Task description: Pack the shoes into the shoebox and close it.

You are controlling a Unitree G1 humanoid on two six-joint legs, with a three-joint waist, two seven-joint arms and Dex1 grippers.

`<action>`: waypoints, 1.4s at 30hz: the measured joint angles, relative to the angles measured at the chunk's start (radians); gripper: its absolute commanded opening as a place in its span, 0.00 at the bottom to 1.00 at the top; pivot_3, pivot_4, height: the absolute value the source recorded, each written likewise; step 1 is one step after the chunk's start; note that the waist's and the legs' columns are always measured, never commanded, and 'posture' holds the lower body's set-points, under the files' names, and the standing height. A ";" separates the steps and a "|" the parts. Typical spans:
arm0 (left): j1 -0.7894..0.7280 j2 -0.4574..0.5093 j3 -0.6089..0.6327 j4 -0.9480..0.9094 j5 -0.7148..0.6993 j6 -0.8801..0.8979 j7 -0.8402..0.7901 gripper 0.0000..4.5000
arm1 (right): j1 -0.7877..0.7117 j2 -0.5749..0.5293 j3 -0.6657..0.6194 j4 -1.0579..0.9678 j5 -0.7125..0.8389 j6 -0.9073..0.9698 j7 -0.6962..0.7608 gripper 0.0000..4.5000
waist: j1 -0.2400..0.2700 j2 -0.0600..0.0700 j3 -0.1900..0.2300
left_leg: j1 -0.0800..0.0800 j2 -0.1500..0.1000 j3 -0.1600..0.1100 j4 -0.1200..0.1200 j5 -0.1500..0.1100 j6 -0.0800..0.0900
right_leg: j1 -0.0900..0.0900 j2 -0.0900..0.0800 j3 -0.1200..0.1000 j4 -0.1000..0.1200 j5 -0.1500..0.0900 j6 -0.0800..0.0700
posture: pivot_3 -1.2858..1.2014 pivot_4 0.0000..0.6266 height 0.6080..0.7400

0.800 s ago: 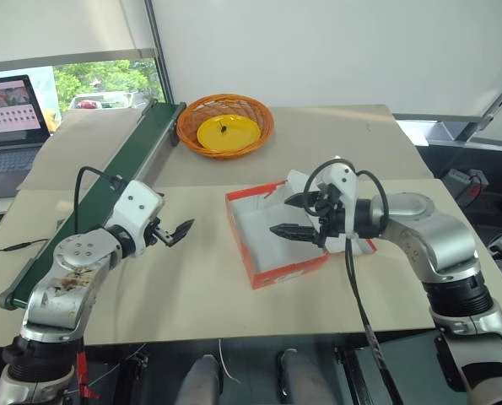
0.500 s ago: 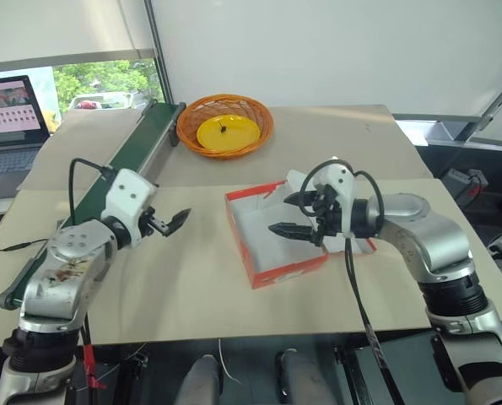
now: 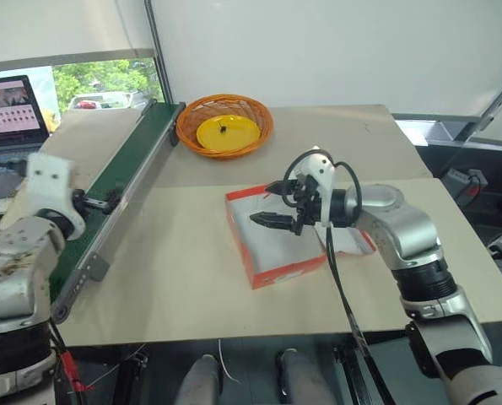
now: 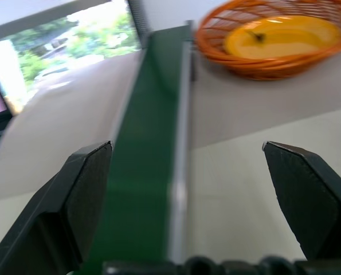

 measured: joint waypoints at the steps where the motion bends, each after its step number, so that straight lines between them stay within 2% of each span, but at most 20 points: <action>1: 0.009 -0.001 0.003 0.000 -0.001 -0.002 -0.001 1.00 | -0.001 0.006 -0.001 0.016 -0.001 -0.011 0.000 1.00 | 0.002 0.000 0.000 | 0.000 0.000 0.000 0.000 0.000 0.000 | 0.000 0.000 0.000 0.000 0.000 0.000 | 0.52 0.24 1.00; 8: 0.042 -0.013 0.005 -0.003 -0.021 -0.045 -0.015 1.00 | -0.002 0.023 -0.003 0.077 -0.037 -0.074 -0.015 1.00 | 0.000 0.000 0.000 | 0.000 0.000 0.000 0.000 0.000 0.000 | 0.000 0.000 0.000 0.001 0.000 0.000 | 0.52 0.24 1.00; 26: 0.023 -0.032 0.008 0.027 -0.058 -0.056 0.022 1.00 | 0.012 0.022 -0.008 0.078 -0.075 -0.084 -0.033 1.00 | -0.002 0.000 0.000 | 0.000 0.000 0.000 0.000 0.000 0.000 | 0.000 0.000 0.000 0.001 0.000 0.000 | 0.52 0.24 1.00; 42: -0.078 -0.029 -0.087 0.051 -0.057 -0.058 0.016 1.00 | 0.008 0.028 -0.008 0.044 -0.077 -0.074 -0.045 1.00 | -0.003 0.000 0.000 | 0.000 0.000 0.000 0.000 0.000 0.000 | 0.000 0.000 0.000 0.001 0.000 0.000 | 0.52 0.24 1.00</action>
